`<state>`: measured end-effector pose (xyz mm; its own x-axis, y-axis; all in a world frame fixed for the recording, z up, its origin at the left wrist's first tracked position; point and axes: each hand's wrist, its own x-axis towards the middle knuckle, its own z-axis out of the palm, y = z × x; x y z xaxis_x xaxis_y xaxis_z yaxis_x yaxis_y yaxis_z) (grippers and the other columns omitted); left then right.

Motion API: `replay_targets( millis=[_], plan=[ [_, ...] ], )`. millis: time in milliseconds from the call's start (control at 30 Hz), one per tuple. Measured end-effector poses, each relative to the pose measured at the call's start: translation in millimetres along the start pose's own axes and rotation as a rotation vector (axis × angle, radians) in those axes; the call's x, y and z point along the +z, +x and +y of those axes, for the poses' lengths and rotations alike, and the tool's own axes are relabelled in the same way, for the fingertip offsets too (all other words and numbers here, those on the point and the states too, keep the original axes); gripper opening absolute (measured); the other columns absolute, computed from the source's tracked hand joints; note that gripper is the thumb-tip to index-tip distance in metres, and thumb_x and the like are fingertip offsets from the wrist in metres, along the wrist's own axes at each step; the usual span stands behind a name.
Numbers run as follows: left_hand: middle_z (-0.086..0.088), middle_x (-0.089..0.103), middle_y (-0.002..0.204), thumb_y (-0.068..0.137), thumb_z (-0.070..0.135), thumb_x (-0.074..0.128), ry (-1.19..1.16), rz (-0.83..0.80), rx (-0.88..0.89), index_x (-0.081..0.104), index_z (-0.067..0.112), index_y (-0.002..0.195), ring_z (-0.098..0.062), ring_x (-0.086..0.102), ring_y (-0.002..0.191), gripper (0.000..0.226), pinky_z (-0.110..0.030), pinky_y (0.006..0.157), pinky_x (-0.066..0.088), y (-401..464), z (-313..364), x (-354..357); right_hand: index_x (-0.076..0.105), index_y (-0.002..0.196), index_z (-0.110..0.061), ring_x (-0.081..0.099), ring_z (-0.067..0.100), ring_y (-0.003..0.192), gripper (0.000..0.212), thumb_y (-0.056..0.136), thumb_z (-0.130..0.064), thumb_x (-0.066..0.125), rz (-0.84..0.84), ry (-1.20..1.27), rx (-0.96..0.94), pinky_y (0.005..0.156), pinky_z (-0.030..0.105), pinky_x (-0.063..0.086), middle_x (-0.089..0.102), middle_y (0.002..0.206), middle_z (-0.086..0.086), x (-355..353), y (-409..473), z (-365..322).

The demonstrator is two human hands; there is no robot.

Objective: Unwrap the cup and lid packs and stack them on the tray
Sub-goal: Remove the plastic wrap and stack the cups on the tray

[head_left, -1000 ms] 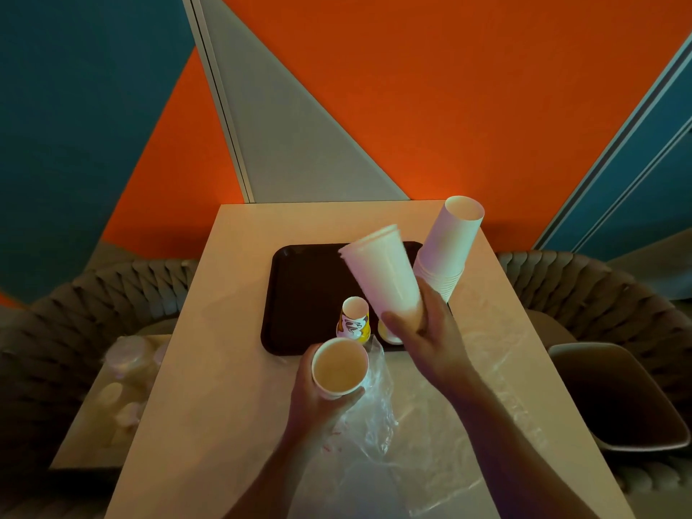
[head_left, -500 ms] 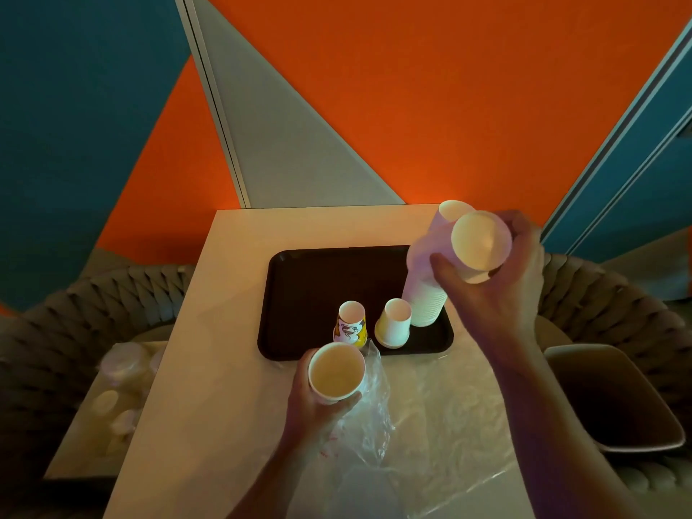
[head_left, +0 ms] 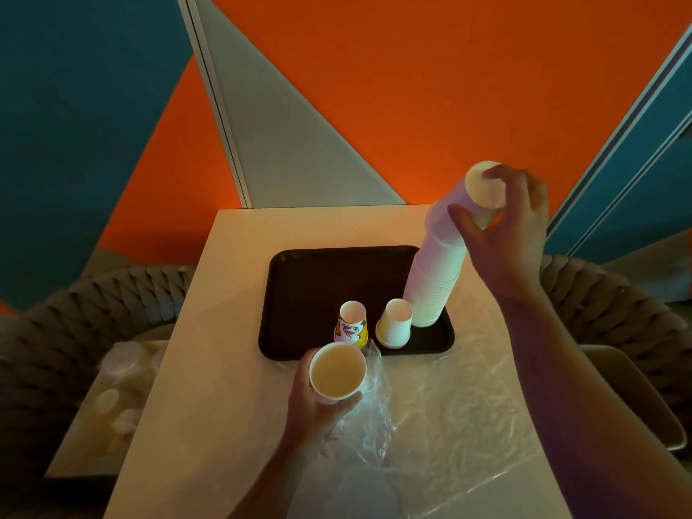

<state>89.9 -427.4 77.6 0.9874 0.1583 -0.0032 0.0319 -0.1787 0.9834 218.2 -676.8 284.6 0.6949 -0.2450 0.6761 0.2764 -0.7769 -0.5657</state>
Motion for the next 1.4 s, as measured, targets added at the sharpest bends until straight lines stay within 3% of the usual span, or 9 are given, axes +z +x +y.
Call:
replay_targets(
  millis=[333,500,667,733,833,1000,1133,1333,1400],
  plan=[
    [0.018,0.061,0.119,0.057,0.022,0.098,-0.002,-0.006,0.015,0.051,0.033,0.128,-0.009,0.059,0.113,0.086,-0.018,0.084,0.052,1,-3,-1,0.056,0.135,-0.027,0.044,0.040,0.128,0.047,0.091,-0.038,0.069,-0.308,-0.256,0.170,0.092,0.044,0.042,0.041,0.148,0.008,33,-1,34],
    [0.019,0.061,0.119,0.056,0.026,0.098,-0.007,-0.003,0.003,0.050,0.033,0.129,-0.008,0.059,0.114,0.088,-0.019,0.085,0.053,2,-3,0,0.056,0.137,-0.030,0.036,0.040,0.131,0.048,0.092,-0.039,0.066,-0.315,-0.286,0.215,0.094,0.052,0.045,0.037,0.151,0.006,31,-2,24],
    [0.020,0.061,0.117,0.057,0.017,0.098,-0.021,-0.006,0.006,0.051,0.032,0.127,-0.008,0.059,0.112,0.086,-0.018,0.083,0.052,1,-1,0,0.051,0.139,-0.029,0.030,0.040,0.137,0.056,0.088,-0.038,0.070,-0.247,-0.322,0.176,0.103,0.055,0.033,0.026,0.158,0.006,24,-14,5],
    [0.019,0.061,0.117,0.056,0.018,0.098,-0.032,-0.008,0.014,0.052,0.031,0.127,-0.009,0.059,0.112,0.085,-0.017,0.083,0.052,1,0,0,0.053,0.136,-0.023,0.039,0.037,0.130,0.055,0.085,-0.029,0.072,-0.246,-0.243,0.093,0.099,0.046,0.035,0.038,0.151,0.008,24,-34,-8],
    [0.017,0.063,0.116,0.053,0.014,0.097,-0.056,-0.007,0.015,0.053,0.027,0.125,-0.010,0.061,0.110,0.085,-0.016,0.081,0.051,2,2,1,0.065,0.124,-0.014,0.059,0.028,0.113,0.041,0.083,-0.015,0.073,-0.554,0.063,-0.016,0.095,0.032,0.043,0.064,0.125,0.006,32,-78,-23],
    [0.013,0.066,0.114,0.048,0.015,0.096,-0.092,0.000,0.027,0.054,0.024,0.122,-0.013,0.065,0.105,0.085,-0.019,0.081,0.052,2,3,2,0.037,0.152,-0.021,0.043,0.024,0.132,0.086,0.078,-0.034,0.079,-1.126,0.030,0.034,0.109,0.040,0.040,0.043,0.148,-0.001,51,-155,-37],
    [0.010,0.067,0.114,0.048,0.032,0.094,-0.100,0.010,0.021,0.055,0.030,0.121,-0.012,0.066,0.105,0.083,-0.022,0.082,0.055,4,2,1,0.025,0.156,-0.023,0.040,0.028,0.136,0.103,0.073,-0.054,0.078,-1.150,-0.041,0.103,0.109,0.044,0.041,0.035,0.156,-0.001,65,-181,-43],
    [0.011,0.066,0.119,0.047,0.028,0.098,-0.091,-0.007,0.042,0.055,0.027,0.125,-0.016,0.066,0.109,0.089,-0.024,0.084,0.054,2,-2,-2,0.025,0.156,-0.022,0.042,0.027,0.135,0.104,0.072,-0.053,0.079,-1.140,-0.112,0.097,0.105,0.042,0.045,0.038,0.153,0.002,75,-184,-50],
    [0.005,0.067,0.121,0.049,0.028,0.099,-0.127,-0.020,0.045,0.057,0.029,0.127,-0.020,0.066,0.111,0.089,-0.037,0.090,0.057,6,1,-4,0.027,0.154,-0.022,0.044,0.026,0.135,0.102,0.072,-0.052,0.079,-1.112,-0.103,0.084,0.104,0.040,0.046,0.038,0.154,0.001,74,-181,-53]
  ],
)
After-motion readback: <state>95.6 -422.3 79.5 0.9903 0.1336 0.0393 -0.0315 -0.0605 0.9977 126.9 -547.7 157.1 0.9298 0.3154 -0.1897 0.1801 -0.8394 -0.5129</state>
